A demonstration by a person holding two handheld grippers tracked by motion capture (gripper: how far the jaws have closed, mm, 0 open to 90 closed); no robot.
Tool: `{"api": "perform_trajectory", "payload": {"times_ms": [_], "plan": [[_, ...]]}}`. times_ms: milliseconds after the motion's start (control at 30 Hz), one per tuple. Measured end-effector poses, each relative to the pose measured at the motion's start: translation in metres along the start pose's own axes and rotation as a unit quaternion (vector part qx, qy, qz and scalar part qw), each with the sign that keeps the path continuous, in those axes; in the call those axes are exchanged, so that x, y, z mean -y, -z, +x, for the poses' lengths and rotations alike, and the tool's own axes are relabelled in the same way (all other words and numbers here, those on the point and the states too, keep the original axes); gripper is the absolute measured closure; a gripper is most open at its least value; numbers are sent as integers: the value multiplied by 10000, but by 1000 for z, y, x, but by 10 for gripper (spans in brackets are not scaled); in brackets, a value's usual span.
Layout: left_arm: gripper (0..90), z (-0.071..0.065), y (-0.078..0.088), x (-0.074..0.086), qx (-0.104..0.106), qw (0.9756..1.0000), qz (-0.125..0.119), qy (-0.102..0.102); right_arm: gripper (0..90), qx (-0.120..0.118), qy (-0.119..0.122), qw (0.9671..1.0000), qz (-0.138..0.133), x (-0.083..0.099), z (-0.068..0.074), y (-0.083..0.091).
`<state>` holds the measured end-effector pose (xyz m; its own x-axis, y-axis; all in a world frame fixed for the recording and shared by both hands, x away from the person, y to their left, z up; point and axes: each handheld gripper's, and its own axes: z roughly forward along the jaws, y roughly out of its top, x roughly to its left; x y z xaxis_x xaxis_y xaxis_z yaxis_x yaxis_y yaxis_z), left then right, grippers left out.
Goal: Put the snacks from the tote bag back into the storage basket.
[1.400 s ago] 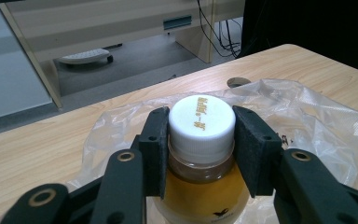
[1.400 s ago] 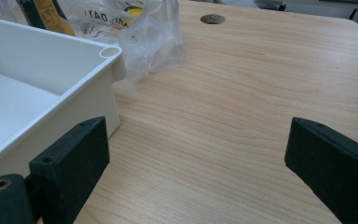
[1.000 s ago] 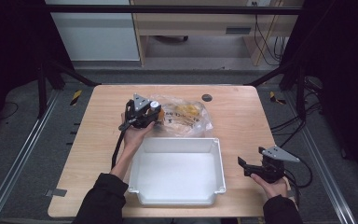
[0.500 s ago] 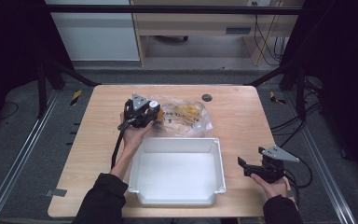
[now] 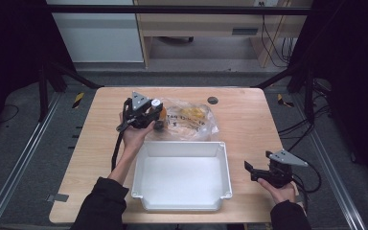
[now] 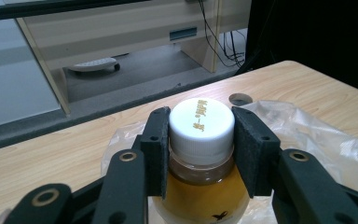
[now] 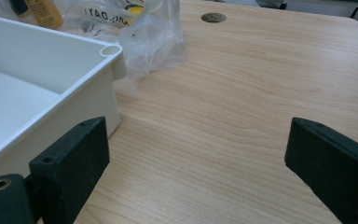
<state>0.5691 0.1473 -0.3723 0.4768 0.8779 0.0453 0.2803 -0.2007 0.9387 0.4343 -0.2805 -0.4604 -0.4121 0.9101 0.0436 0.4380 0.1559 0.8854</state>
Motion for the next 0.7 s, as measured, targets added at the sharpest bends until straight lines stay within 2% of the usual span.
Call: {"api": "perform_trajectory", "payload": {"times_ms": [700], "plan": [[591,6,22,-26,-93,9998,-177,58,67,5,13,10000,-19,0,0,0]]}}
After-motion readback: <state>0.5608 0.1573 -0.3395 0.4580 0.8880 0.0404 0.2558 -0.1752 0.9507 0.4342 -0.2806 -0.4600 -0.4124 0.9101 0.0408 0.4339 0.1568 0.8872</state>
